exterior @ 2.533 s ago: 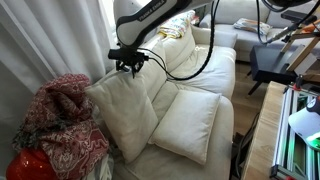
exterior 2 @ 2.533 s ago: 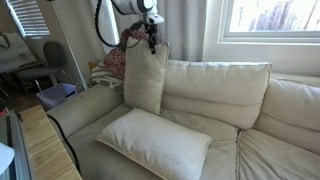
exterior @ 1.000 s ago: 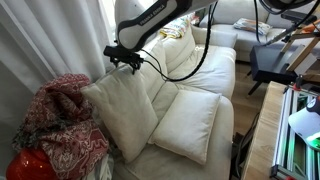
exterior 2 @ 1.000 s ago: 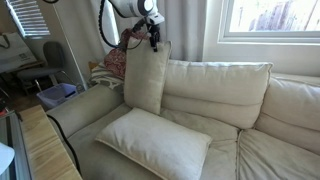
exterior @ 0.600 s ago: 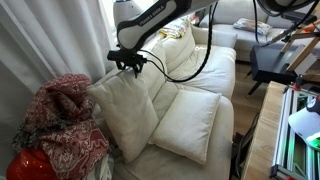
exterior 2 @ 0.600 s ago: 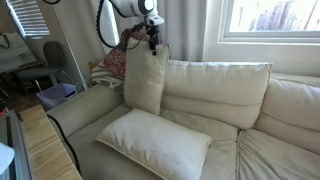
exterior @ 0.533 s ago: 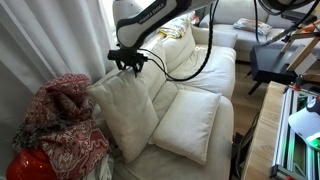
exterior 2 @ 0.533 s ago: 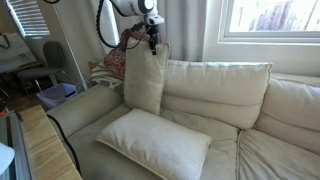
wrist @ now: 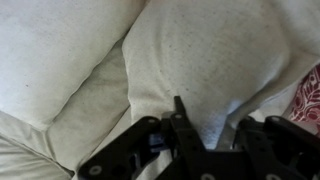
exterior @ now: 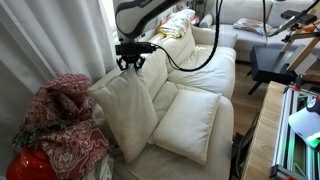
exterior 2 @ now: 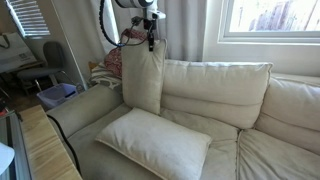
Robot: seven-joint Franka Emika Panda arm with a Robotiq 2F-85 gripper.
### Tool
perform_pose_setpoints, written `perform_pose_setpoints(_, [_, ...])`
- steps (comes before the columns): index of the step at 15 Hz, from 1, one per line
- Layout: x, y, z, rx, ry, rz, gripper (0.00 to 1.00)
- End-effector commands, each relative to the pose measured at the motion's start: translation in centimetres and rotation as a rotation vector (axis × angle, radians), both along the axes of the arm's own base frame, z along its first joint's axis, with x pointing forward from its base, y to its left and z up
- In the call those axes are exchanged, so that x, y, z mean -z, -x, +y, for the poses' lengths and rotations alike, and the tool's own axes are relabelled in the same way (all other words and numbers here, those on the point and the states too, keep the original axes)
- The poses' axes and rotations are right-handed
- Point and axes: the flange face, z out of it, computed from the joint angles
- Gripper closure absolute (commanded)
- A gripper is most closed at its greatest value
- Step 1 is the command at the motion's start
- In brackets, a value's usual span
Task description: Put the pillow on the couch
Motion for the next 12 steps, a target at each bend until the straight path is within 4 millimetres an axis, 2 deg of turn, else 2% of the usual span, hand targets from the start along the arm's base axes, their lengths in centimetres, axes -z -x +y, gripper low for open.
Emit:
perform_pose_setpoints(1, [-3.0, 2.0, -0.9, -0.175, -0.080, 0.035, 0.94])
perform_pose_setpoints(6, [-8.5, 4.8, -1.6, -0.420, -0.159, 0.023, 0.94])
perform_pose_setpoints(9, [-11.5, 7.1, -2.9, -0.591, -0.159, 0.025, 0.94])
perform_pose_setpoints(11, [-12.2, 8.6, -4.1, -0.664, -0.143, 0.061, 0.94])
perform_pose_setpoints(12, [-10.4, 5.9, -2.6, -0.600, -0.129, 0.034, 0.94])
